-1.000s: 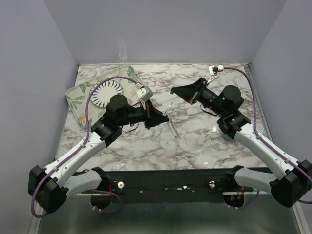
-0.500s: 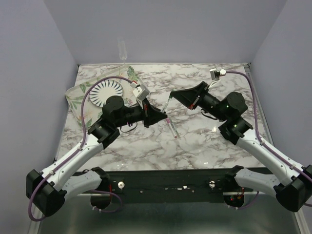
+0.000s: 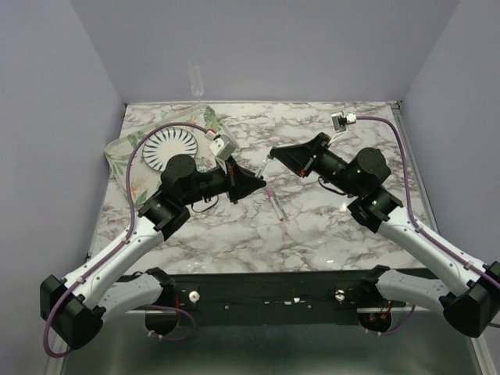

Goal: Insert the pens into the pen caps

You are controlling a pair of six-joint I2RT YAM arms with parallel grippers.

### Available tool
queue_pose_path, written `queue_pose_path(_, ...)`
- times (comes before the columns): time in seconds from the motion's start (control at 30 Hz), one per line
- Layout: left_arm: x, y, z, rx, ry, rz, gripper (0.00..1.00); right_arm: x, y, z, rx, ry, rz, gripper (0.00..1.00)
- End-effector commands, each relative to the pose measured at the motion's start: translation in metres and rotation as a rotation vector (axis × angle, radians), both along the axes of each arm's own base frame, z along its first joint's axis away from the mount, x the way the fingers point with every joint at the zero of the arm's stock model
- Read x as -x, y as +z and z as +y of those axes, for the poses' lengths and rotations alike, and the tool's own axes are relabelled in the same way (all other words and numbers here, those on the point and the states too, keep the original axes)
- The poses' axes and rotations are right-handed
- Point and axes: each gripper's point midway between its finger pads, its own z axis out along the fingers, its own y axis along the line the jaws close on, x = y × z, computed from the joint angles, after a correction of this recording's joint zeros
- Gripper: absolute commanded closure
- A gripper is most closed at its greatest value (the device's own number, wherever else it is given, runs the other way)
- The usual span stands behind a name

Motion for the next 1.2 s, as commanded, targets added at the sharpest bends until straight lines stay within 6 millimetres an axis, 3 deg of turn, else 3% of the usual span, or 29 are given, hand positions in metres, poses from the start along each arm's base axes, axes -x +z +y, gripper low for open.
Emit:
queue_pose_path(0.0,0.001,0.001,0.003,0.0,0.007,-0.019,1.0,-0.008,0.014,-0.002,0.007,-0.047,-0.031,0.99)
queue_pose_path(0.3,0.003,0.003,0.003,0.008,0.002,-0.024,1.0,-0.014,0.024,-0.003,-0.004,-0.073,-0.028,0.99)
queue_pose_path(0.63,0.002,0.002,0.004,0.004,0.013,-0.028,1.0,-0.011,0.0,0.008,0.03,-0.051,0.029,0.99)
queue_pose_path(1.0,-0.001,0.001,0.006,0.0,0.031,-0.026,1.0,0.0,-0.009,0.007,0.056,-0.049,0.032,0.99)
queue_pose_path(1.17,-0.005,0.002,0.009,-0.005,0.066,-0.033,1.0,0.004,-0.025,0.011,0.12,-0.073,0.046,0.99)
